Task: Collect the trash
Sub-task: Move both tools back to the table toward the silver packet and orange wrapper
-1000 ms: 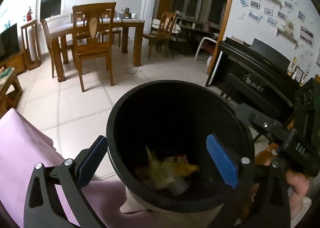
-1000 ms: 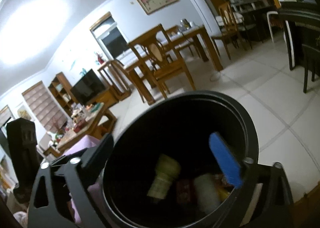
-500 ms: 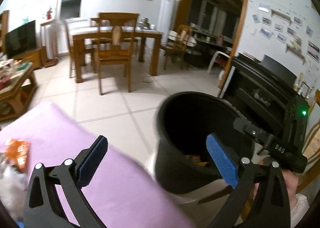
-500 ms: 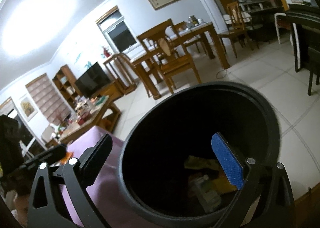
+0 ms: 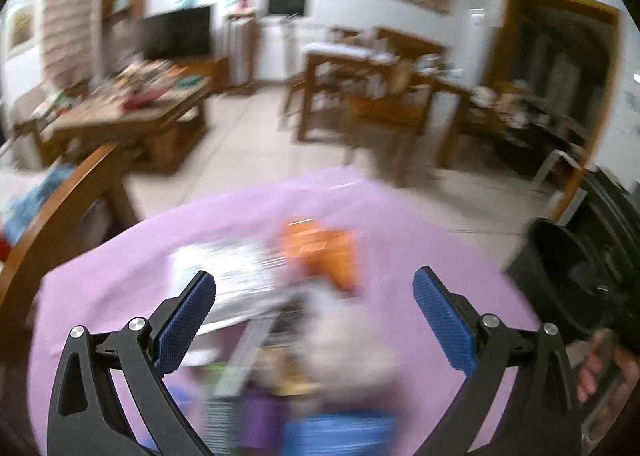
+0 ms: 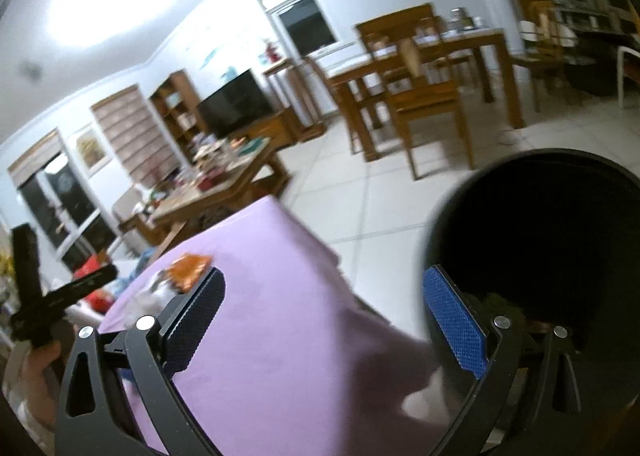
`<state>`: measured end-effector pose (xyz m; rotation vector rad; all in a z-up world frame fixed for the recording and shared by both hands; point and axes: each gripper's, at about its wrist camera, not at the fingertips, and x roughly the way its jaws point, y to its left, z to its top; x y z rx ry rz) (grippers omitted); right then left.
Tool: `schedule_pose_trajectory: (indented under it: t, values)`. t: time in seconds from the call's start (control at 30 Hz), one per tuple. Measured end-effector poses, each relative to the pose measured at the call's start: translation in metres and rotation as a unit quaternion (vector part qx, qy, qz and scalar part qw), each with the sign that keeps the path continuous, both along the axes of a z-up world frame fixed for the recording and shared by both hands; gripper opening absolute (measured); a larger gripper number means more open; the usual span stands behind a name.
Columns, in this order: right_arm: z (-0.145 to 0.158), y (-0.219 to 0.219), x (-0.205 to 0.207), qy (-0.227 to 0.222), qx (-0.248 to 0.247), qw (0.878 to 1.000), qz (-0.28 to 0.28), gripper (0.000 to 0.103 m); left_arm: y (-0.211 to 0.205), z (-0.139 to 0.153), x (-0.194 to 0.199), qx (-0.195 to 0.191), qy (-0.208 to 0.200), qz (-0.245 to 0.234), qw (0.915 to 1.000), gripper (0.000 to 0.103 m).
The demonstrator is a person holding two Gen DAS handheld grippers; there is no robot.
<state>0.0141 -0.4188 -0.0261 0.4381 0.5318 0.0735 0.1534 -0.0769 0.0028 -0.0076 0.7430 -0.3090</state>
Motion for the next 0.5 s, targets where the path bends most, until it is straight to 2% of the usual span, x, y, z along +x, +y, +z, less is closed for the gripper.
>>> schedule_pose_trajectory:
  t: [0.1,0.2,0.3,0.37,0.5]
  values:
    - [0.010,0.041,0.030,0.006,-0.012,0.999,0.037,0.098,0.028,-0.023,0.030,0.008,0.058,0.037,0.9976,0.098]
    - [0.018,0.085,0.063,0.020,-0.029,0.997,0.076,0.098,0.037,-0.036,0.044,0.023,0.077,0.042,0.9959,0.098]
    - [0.022,0.124,0.096,0.036,-0.039,0.993,0.108,0.098,0.036,-0.047,0.060,0.033,0.097,0.023,0.9945,0.098]
    - [0.024,0.145,0.120,0.052,-0.042,0.990,0.123,0.098,0.037,-0.052,0.069,0.026,0.113,0.014,0.9931,0.098]
    - [0.018,0.180,0.158,0.079,-0.045,0.985,0.150,0.098,0.048,-0.060,0.073,-0.013,0.132,0.011,0.9911,0.098]
